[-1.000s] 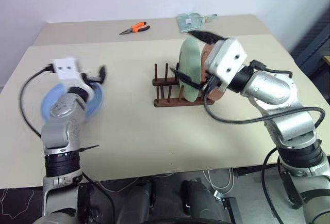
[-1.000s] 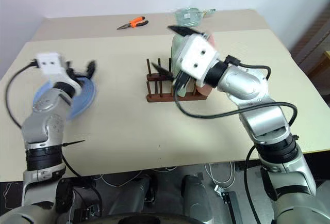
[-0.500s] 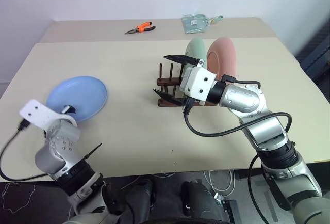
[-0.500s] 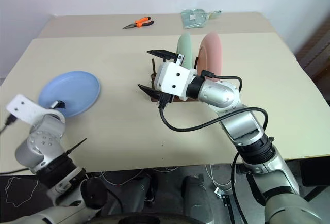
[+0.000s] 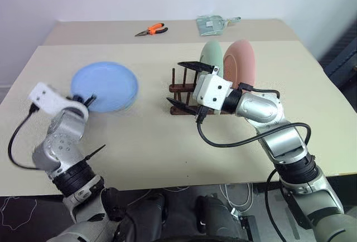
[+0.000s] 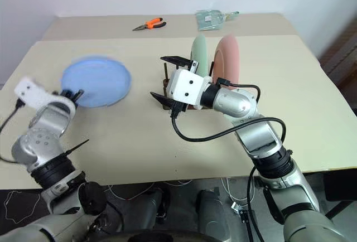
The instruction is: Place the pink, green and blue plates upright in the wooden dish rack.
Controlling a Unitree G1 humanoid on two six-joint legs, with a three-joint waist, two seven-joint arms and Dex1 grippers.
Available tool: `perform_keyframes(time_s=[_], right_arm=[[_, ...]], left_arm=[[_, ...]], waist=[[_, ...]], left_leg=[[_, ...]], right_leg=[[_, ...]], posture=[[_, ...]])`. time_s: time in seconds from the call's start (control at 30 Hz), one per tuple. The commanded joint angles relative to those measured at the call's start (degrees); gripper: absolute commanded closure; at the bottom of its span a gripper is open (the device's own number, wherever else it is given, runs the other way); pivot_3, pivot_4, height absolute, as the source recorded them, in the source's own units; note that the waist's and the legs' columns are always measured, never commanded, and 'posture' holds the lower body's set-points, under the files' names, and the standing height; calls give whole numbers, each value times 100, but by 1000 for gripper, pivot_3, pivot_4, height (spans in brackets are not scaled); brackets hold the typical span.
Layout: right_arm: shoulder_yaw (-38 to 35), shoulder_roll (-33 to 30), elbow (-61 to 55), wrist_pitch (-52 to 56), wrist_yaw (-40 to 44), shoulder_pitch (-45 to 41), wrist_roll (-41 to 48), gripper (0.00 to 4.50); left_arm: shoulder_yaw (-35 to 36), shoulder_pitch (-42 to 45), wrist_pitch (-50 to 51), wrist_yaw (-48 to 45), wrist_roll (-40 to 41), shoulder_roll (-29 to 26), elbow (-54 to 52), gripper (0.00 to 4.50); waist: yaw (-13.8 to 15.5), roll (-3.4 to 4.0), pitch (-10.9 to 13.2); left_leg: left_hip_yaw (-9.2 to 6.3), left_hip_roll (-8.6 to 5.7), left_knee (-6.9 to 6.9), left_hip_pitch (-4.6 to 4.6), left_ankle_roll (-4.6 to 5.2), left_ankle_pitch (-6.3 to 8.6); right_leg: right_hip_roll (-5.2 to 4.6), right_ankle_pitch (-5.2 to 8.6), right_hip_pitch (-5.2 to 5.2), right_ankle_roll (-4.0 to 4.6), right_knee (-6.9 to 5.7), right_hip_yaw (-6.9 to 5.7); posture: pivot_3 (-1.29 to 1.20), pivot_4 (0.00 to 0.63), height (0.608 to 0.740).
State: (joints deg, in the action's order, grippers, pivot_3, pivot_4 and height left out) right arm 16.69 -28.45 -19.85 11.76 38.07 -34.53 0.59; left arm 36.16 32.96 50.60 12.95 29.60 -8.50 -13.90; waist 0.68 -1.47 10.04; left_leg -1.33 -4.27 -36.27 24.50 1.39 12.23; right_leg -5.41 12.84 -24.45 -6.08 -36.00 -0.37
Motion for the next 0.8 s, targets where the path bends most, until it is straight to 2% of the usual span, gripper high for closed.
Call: perform_keyframes(time_s=[0.03, 0.2, 0.47, 0.5, 0.6, 0.77, 0.8], right_arm=[[19, 92, -279, -231, -36, -25, -173, 0], [429, 161, 65, -599, -124, -249, -920, 0], [978, 543, 1611, -1192, -746, -1070, -2371, 0], [978, 557, 1700, -1229, -791, -1099, -2457, 532], [894, 591, 1709, -1192, -908, -1083, -2673, 1767], [815, 597, 1620, -1140, -955, -1028, -2899, 4318], [797, 599, 1598, -1155, -997, -1027, -2951, 4493]], left_arm=[[-841, 452, -424, -692, -1, -423, -490, 4392], [-1548, 1142, -215, -994, 88, -747, -700, 4392], [-1822, 1548, 230, -830, 408, -474, -1012, 4392], [-1828, 1536, 247, -831, 421, -481, -1039, 4500], [-1780, 1375, 331, -872, 453, -587, -1070, 4500], [-1667, 1267, 364, -930, 600, -616, -1111, 4500], [-1609, 1267, 330, -910, 661, -574, -1111, 4157]], waist=[[-2, 0, 0], [-16, 0, 0], [-39, 0, 1], [-38, -1, 2], [-38, -1, 2], [-39, -1, 2], [-39, -1, 2]], left_leg=[[0, 0, 1, 0, -1, -1], [0, 0, 4, -2, -1, -1], [-1, 1, 7, -2, -35, -31], [-1, 1, 8, -2, -36, -32], [0, 1, 7, -1, -37, -32], [-1, 1, 7, -2, -40, -33], [-1, 1, 7, -2, -40, -33]], right_leg=[[-2, 0, 0, 0, 0, 0], [0, 0, -2, 1, -1, 2], [6, 0, -5, 0, -4, 2], [7, 0, -5, 0, -4, 3], [8, 0, -6, 0, -4, 3], [11, 0, -7, 0, -6, 4], [10, 0, -7, 0, -6, 4]], posture=[[0, 150, 719], [0, 150, 719], [0, 150, 719], [0, 150, 719], [0, 150, 719], [0, 150, 719], [0, 150, 719]])
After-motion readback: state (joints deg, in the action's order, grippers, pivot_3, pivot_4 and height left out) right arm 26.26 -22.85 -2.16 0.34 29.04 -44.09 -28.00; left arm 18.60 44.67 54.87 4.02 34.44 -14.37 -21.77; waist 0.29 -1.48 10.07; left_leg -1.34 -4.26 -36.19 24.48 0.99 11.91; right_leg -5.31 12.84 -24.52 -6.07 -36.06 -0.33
